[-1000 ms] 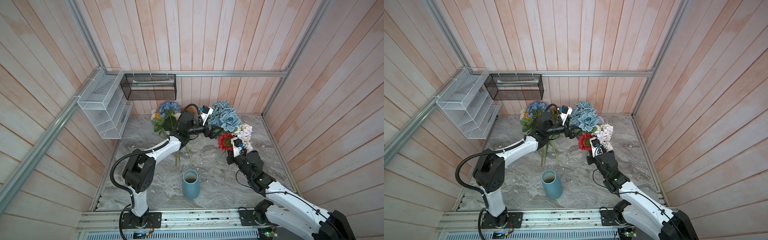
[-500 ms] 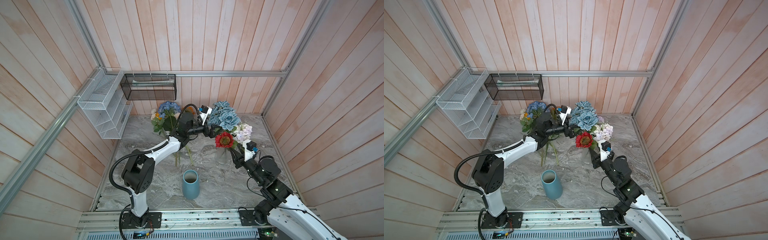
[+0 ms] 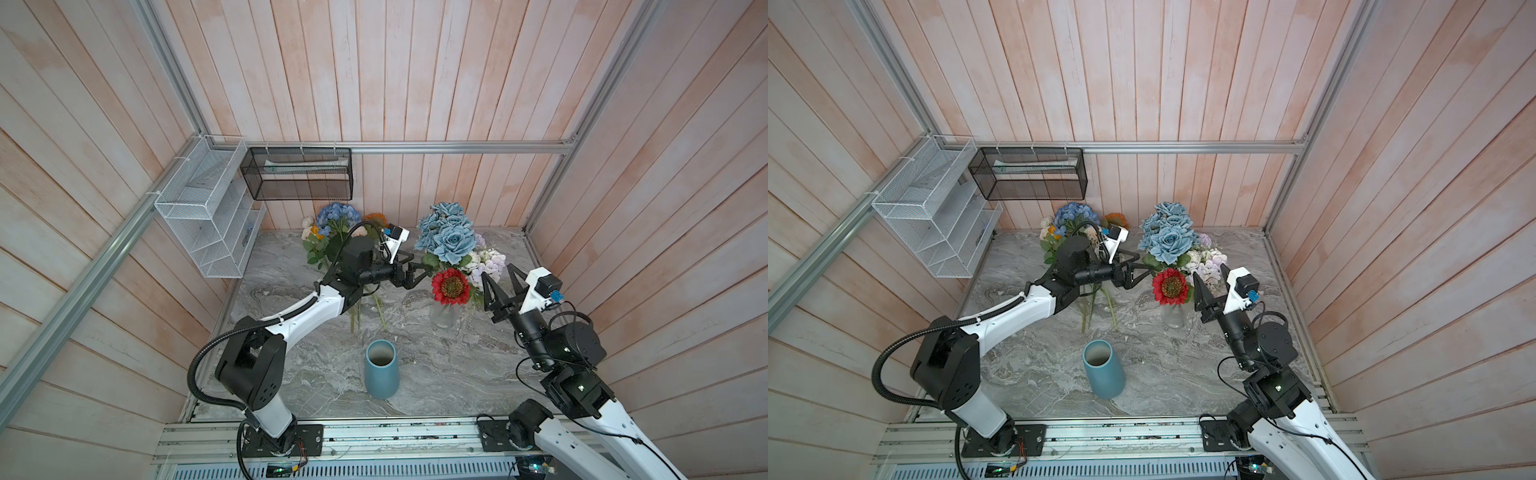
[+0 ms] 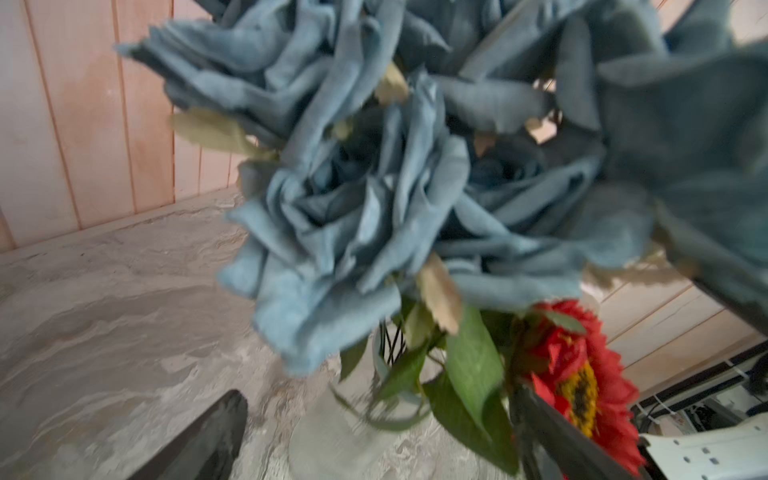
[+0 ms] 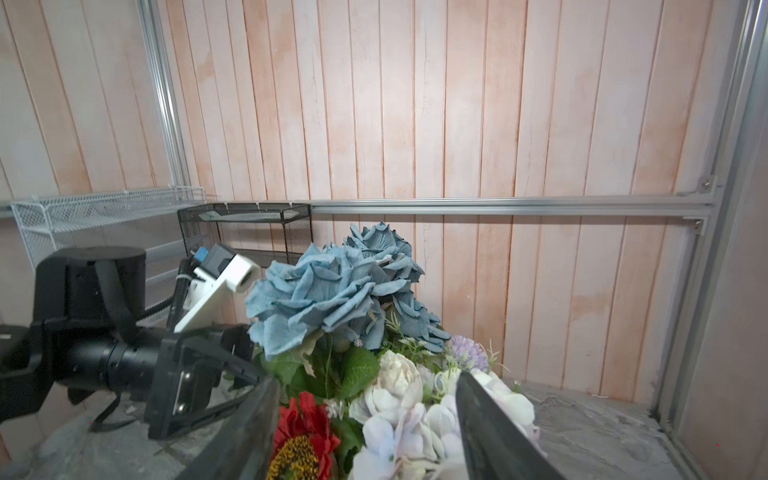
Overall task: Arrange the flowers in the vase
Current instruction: 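Release the blue-green roses with left gripper and withdraw both grippers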
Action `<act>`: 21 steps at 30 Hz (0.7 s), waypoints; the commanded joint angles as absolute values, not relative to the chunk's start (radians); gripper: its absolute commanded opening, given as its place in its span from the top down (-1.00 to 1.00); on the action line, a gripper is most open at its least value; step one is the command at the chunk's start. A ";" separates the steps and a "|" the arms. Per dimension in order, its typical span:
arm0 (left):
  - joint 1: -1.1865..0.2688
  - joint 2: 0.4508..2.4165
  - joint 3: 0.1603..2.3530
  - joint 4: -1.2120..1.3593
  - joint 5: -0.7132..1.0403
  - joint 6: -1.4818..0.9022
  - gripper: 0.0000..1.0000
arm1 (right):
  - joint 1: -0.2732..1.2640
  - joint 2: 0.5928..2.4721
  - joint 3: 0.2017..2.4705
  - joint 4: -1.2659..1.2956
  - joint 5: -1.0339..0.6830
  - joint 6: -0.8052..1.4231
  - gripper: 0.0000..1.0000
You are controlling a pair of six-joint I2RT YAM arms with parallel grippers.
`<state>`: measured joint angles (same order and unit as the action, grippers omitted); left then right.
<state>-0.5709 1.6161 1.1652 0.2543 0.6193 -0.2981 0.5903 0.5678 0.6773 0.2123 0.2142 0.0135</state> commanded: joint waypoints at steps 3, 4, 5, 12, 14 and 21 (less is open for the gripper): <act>-0.517 1.464 1.017 0.210 0.517 -0.271 -1.00 | 0.545 0.690 0.789 0.271 0.276 0.011 -0.96; -0.501 1.440 0.990 0.209 0.497 -0.274 -1.00 | 0.526 0.715 0.810 0.263 0.261 0.023 -0.96; -0.490 1.424 0.968 0.209 0.473 -0.277 -1.00 | 0.509 0.735 0.827 0.258 0.253 0.042 -0.96; -0.392 1.397 0.869 0.182 0.257 -0.305 -0.98 | 0.408 0.781 0.830 0.304 0.172 0.130 -0.96; -0.362 1.424 0.860 0.174 0.214 -0.324 -0.87 | 0.383 0.775 0.811 0.320 0.192 0.136 -0.97; -0.315 1.551 0.875 0.135 0.120 -0.341 -0.42 | 0.245 0.787 0.732 0.306 0.174 0.220 -0.96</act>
<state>-0.3141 1.5131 0.8726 0.1745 0.2001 -0.3408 0.2821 0.7807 0.7654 0.2993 0.1909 0.1612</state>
